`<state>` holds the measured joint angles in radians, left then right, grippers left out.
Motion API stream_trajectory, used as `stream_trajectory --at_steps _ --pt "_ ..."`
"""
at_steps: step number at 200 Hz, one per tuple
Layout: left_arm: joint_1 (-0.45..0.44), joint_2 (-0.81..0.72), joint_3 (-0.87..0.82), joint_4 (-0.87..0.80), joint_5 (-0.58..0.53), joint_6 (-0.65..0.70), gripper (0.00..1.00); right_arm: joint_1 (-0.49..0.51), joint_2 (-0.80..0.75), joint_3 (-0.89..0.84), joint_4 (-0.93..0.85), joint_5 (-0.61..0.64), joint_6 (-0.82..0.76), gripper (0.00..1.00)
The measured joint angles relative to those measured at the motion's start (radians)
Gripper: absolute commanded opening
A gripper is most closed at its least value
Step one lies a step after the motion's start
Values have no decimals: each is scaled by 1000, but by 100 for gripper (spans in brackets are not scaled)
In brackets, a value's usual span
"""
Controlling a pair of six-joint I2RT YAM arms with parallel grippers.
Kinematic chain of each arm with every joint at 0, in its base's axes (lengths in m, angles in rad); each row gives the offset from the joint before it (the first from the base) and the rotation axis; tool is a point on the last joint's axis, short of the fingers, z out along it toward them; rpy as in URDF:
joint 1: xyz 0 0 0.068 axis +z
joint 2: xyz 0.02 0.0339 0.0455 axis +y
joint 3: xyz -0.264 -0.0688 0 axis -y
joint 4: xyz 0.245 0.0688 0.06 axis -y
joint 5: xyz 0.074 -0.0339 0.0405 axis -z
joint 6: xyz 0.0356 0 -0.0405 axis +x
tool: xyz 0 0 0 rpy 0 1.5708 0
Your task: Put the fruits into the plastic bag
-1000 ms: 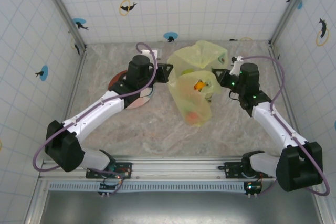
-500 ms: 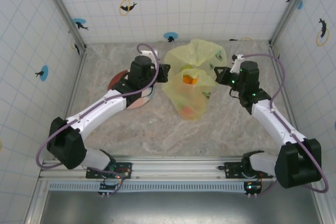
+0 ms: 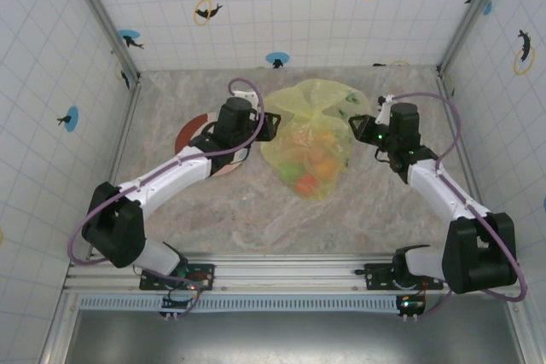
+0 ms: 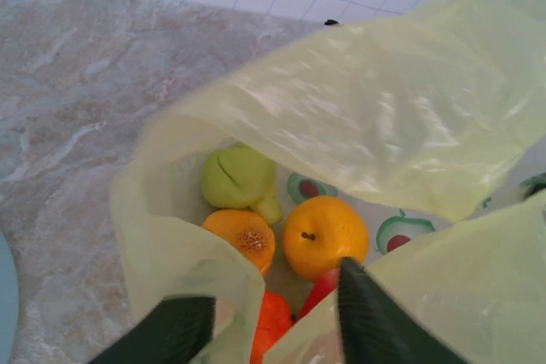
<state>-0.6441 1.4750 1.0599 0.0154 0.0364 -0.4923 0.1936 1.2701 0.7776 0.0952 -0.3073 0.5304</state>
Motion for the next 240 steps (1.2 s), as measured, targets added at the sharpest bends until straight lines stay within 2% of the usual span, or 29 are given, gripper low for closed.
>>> stream_trajectory --at_steps 47,73,113,149,179,207,240 --pt "6 -74 -30 0 -23 18 75 -20 -61 28 -56 0 -19 57" --pt "6 -142 -59 8 -42 27 83 -34 -125 61 -73 12 -33 61" --pt "6 -251 -125 15 -114 51 90 -48 -207 82 -86 42 -58 64" --pt "8 -381 -243 29 -241 75 96 -71 -236 81 -120 101 -103 73" --pt "18 -518 -397 77 -418 78 98 -83 -268 48 -142 208 -154 82" --pt "56 -624 -561 140 -579 90 98 -87 -316 -66 -142 332 -197 99" --pt "162 -661 -754 236 -702 93 98 -98 -342 -232 -121 428 -217 100"
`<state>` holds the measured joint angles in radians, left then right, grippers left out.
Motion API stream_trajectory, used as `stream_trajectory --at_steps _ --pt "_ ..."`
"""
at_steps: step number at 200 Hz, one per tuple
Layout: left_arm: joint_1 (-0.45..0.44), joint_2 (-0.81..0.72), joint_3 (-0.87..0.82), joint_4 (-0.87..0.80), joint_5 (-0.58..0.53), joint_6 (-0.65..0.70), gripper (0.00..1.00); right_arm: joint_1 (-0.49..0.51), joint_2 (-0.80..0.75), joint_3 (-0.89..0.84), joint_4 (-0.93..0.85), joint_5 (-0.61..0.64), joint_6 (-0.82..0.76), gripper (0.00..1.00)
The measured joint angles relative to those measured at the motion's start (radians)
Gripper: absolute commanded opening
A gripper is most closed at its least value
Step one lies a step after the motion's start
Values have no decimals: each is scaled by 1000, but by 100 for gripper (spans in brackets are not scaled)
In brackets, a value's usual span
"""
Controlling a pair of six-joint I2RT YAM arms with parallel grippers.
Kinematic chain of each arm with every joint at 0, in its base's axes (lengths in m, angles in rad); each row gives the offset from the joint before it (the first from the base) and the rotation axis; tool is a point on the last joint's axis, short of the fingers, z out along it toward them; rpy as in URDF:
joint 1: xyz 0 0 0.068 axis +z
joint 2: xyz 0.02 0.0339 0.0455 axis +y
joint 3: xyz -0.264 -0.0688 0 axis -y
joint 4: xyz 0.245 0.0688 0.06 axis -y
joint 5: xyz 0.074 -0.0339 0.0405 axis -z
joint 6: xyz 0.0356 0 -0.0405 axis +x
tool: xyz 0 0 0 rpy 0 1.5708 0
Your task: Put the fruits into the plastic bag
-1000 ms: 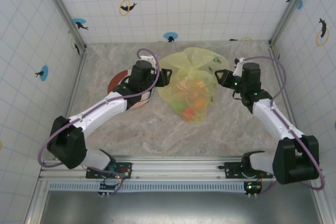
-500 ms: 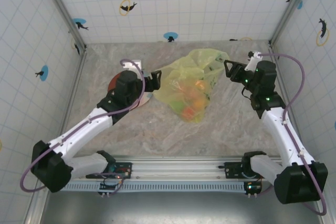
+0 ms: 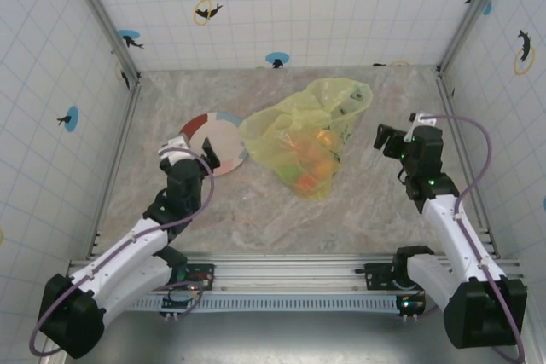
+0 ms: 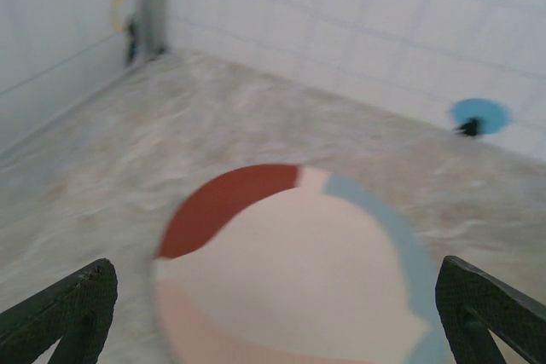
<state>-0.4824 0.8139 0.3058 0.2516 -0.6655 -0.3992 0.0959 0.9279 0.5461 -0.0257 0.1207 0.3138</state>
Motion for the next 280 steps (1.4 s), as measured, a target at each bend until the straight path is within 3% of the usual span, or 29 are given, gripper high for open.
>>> stream_trajectory --at_steps 50,132,234,267,280 --pt "227 97 -157 109 -64 26 98 -18 19 -173 121 101 3 100" --pt "295 371 -293 501 -43 285 98 -19 187 -347 369 231 -1 100" --pt "401 508 -299 844 228 373 98 40 340 -497 732 262 -164 99" --pt "421 679 -299 1044 346 373 98 42 356 -506 841 261 -195 99" --pt "426 705 -300 1051 383 373 97 42 360 -515 885 251 -203 99"
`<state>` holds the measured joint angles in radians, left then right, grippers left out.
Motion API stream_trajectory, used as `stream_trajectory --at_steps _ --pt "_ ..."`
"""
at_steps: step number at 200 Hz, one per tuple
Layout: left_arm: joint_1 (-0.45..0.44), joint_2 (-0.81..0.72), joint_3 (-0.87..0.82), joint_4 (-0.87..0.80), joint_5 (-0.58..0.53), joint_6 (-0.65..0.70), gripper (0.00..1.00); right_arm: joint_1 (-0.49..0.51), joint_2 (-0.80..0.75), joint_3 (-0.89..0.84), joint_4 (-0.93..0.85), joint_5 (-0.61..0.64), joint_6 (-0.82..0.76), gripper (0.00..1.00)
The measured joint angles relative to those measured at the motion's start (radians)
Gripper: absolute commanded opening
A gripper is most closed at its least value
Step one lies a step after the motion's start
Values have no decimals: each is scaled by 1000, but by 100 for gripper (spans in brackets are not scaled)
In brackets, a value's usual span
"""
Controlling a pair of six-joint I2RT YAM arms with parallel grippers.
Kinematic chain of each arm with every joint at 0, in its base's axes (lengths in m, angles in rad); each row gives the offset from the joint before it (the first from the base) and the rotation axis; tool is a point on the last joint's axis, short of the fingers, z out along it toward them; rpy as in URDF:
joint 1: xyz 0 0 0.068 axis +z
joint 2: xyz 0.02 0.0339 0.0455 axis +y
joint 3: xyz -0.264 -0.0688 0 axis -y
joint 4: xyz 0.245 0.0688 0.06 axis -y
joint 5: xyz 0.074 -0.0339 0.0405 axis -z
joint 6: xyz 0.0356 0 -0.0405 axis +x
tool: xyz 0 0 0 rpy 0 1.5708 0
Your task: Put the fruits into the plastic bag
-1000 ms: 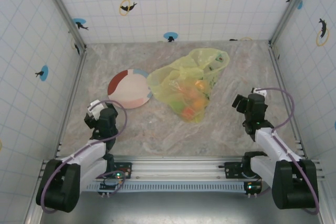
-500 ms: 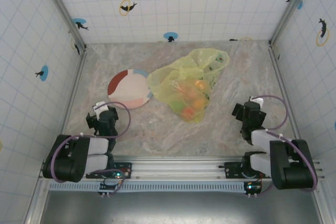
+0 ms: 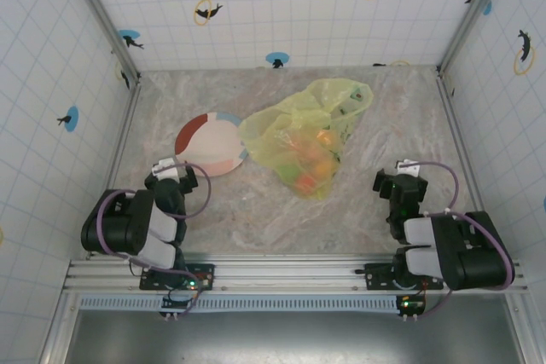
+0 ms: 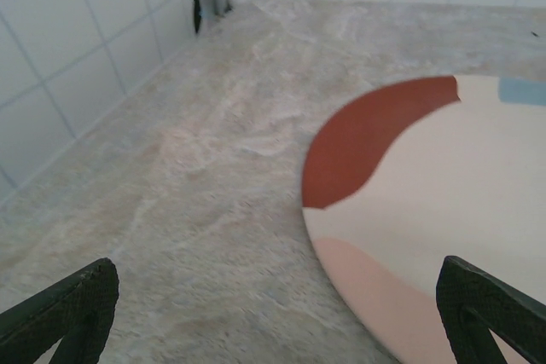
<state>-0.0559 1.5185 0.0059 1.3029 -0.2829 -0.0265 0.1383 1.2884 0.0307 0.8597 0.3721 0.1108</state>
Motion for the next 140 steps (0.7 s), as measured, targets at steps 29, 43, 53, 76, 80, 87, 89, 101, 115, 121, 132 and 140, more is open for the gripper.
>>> stream_trajectory --at_steps 29,43,53,76,80,87,89,101,115,121,132,140 --pt "24 0 -1 8 64 -2 98 0 23 -16 88 -29 -19 100" --pt "26 0 -1 8 79 -4 98 -1 39 -17 132 -42 -34 100" --pt "26 0 -1 7 89 -4 98 -5 58 -18 184 -57 -46 99" --pt "32 0 -1 7 104 -4 98 -30 170 -19 353 -89 -51 100" --pt "32 0 -1 7 107 -5 98 -35 195 -19 384 -90 -51 100" --pt "33 0 -1 7 110 -6 98 -42 229 -19 408 -92 -51 100" --pt "33 0 -1 7 111 -6 98 -43 232 -19 408 -93 -50 100" --pt "33 0 -1 7 115 -7 98 -52 231 -21 396 -93 -42 99" --pt "34 0 -1 7 116 -8 98 -61 233 -21 406 -93 -35 100" --pt "34 0 -1 7 116 -8 98 -61 233 -21 406 -93 -33 100" --pt "34 0 -1 7 118 -8 98 -62 232 -21 401 -93 -29 99" --pt "34 0 -1 7 118 -8 98 -62 232 -21 401 -93 -28 100"
